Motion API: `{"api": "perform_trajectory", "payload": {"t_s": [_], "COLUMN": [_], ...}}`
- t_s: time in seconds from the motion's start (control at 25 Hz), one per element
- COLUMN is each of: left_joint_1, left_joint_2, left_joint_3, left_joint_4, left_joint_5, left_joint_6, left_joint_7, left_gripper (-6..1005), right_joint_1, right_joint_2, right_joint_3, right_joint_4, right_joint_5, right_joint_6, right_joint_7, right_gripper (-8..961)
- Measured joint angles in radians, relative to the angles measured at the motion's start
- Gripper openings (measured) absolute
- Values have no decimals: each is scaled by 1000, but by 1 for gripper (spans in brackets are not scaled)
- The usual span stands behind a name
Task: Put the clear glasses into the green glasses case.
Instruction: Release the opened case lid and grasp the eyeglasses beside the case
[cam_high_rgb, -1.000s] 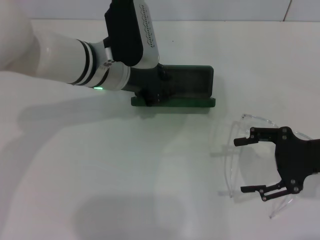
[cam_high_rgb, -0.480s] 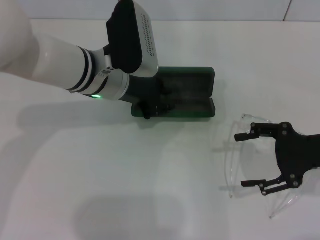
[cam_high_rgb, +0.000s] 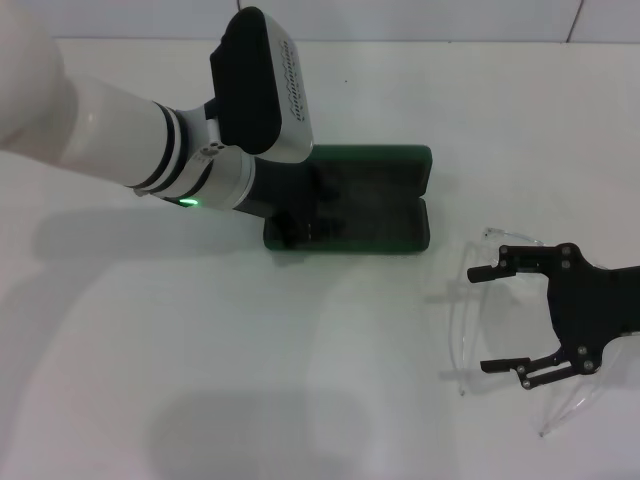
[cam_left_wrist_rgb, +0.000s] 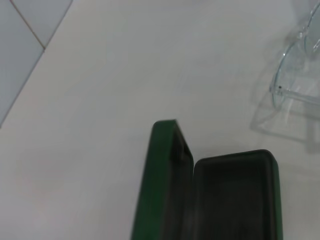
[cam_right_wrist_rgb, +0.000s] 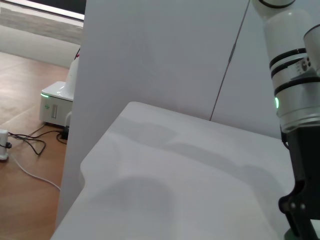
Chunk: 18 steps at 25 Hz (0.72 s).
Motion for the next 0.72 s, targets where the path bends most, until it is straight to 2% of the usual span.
{"api": "perform_trajectory", "payload": {"t_s": [0.16, 0.32, 0.52, 0.72], "left_joint_1": [13, 55, 153, 216], "left_joint_2": [0, 0, 3, 4], "left_joint_3": [-5, -10, -20, -75], "left_joint_4": [5, 60, 200, 281], "left_joint_5": [-1, -8, -77, -144], "left_joint_6": [11, 38, 107, 224], "left_joint_7": [3, 8, 38, 72], "left_gripper": [328, 327, 328, 328], "right_joint_1": [0, 1, 0, 2], "right_joint_2": [0, 0, 0, 0], "right_joint_3": [0, 0, 1, 2], "right_joint_4": [0, -16, -38, -63], "right_joint_5": [0, -1, -1, 0], "right_joint_6": [-4, -6, -9, -22], "right_joint_7": [1, 22, 44, 75], "right_gripper": [838, 838, 838, 839]}}
